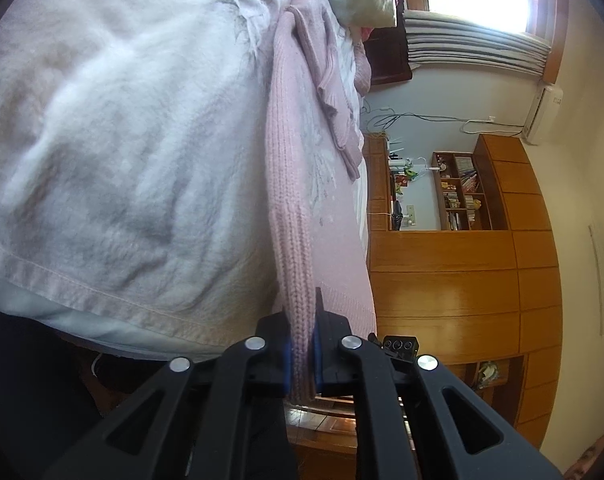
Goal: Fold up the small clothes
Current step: 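Lift the hem with both grippers and fold it over toward the collar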
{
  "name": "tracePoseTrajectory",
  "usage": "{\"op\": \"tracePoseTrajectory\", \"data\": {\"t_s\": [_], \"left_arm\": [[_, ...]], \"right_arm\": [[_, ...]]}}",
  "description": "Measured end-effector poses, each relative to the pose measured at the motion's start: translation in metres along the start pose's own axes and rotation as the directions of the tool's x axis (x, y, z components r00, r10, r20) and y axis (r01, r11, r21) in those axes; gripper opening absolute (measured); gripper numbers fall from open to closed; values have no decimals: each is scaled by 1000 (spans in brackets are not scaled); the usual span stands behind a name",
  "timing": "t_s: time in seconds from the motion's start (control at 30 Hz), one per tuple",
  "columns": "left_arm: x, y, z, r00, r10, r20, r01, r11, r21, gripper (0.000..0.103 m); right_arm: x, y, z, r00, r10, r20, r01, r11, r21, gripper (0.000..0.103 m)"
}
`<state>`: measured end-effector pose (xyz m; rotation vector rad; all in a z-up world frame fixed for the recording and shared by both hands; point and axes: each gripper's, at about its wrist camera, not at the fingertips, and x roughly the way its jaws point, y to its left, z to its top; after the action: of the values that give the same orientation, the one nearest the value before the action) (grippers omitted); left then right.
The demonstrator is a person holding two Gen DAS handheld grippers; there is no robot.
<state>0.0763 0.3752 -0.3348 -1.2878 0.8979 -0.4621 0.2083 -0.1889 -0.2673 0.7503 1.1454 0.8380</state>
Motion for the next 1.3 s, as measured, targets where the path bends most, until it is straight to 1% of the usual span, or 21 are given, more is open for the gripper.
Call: {"op": "tracePoseTrajectory", "data": {"t_s": [0.17,0.3,0.37,0.47,0.57,0.67,0.77,0.87,0.93,1.03,1.1,1.17,1.2,1.3], "left_arm": [[-14,9,-22,999,-25,24,25,1000,-7,7],[-27,19,-49,999,-39,24,40,999,-19,7],[-35,23,-63,998,-59,27,59,998,-32,7],[-43,19,-82,996,-85,35,87,995,-41,7],[-46,3,-86,992,-120,30,122,991,-47,7],[-45,-19,-66,985,-171,27,173,983,-55,7],[-42,-42,-36,969,-242,53,245,967,-72,7],[-39,-59,-3,949,-298,100,307,947,-96,7],[-33,-64,24,942,-311,127,326,938,-117,7],[-17,-65,64,944,-300,140,320,933,-163,8],[-6,-58,90,948,-279,152,307,929,-208,8],[7,-50,112,952,-260,163,295,923,-246,8],[10,-40,118,954,-251,164,287,921,-262,8],[34,-28,149,962,-215,168,258,916,-308,8]], "right_arm": [[-8,2,-22,1000,30,10,-30,999,13,5],[-15,0,-50,998,54,14,-54,998,43,5],[-23,-4,-61,998,64,18,-65,996,61,6],[-34,-1,-77,996,86,35,-89,992,89,6],[-45,12,-74,993,104,57,-108,991,83,6],[-51,31,-52,988,132,79,-136,989,52,6],[-52,53,-15,983,160,94,-163,987,18,6],[-50,66,23,983,155,103,-155,988,-8,6],[-46,71,47,984,141,113,-140,990,-14,6],[-35,73,83,987,109,119,-109,994,-7,6],[-25,69,105,991,69,116,-70,998,5,6],[-11,60,124,994,34,105,-37,999,29,6],[-3,56,135,995,15,97,-19,999,36,6],[23,39,164,997,-34,76,29,997,75,6]]}}
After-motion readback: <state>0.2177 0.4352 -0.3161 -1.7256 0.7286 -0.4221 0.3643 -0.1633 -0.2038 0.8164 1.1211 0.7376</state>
